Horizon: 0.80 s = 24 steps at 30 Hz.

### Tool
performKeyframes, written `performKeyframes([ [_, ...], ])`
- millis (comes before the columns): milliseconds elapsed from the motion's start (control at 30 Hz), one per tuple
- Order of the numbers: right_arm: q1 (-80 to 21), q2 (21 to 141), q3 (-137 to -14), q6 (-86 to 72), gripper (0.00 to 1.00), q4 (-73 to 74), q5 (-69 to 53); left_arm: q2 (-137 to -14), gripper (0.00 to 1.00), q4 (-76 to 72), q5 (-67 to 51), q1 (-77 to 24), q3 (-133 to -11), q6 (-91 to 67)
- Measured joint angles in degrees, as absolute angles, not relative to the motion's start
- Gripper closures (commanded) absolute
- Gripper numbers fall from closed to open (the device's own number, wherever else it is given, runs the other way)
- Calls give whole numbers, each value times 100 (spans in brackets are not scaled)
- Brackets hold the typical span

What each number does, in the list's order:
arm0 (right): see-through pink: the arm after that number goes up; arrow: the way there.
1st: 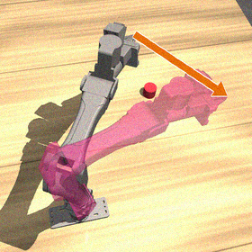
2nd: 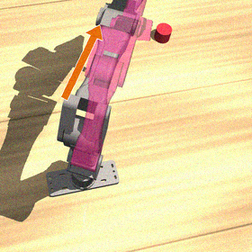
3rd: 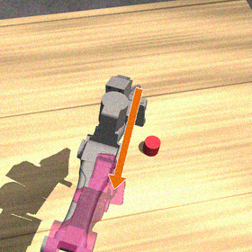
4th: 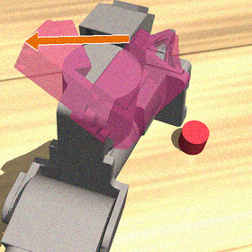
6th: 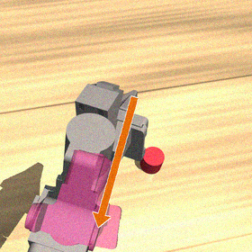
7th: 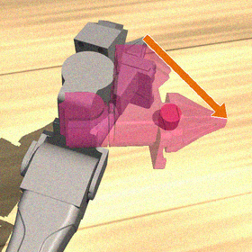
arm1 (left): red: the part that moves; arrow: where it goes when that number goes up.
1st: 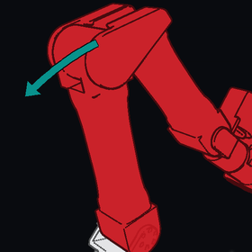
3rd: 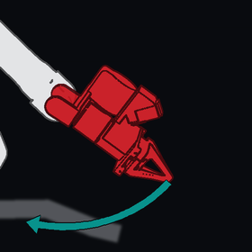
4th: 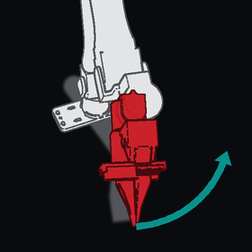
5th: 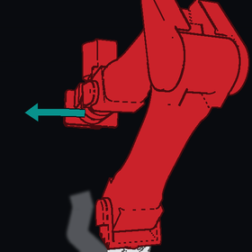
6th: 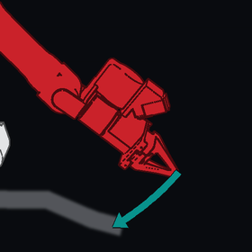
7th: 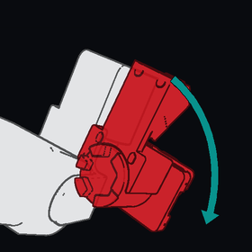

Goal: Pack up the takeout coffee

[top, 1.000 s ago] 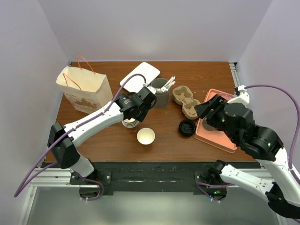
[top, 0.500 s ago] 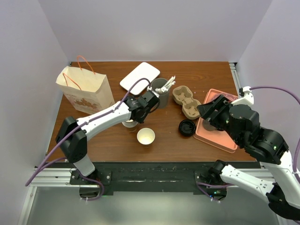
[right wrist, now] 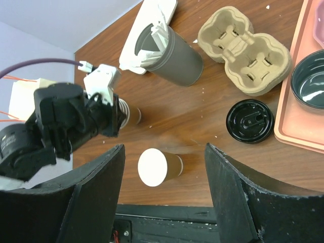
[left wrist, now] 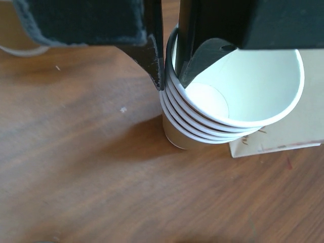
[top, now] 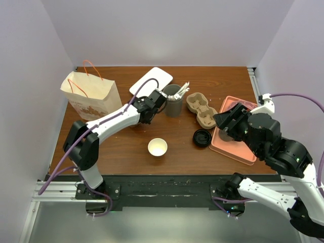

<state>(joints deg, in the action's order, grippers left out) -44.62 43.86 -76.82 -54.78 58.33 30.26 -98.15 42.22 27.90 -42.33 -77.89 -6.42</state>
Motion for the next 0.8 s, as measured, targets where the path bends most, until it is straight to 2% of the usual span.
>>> performKeyframes([
  [200, -4462, 4394, -7682, -5474, 32, 5885, 3044, -10106, 81, 3946, 2740, -3887, -7931, -303],
  [567, -4462, 4727, -7690, -5293, 30, 5833, 3044, -10178, 77, 3680, 2285, -3881, -8324, -200],
  [800, -4462, 5000, -7767, -5107, 29, 5686, 3044, -10237, 69, 3629, 2268, -3883, -8340, -180],
])
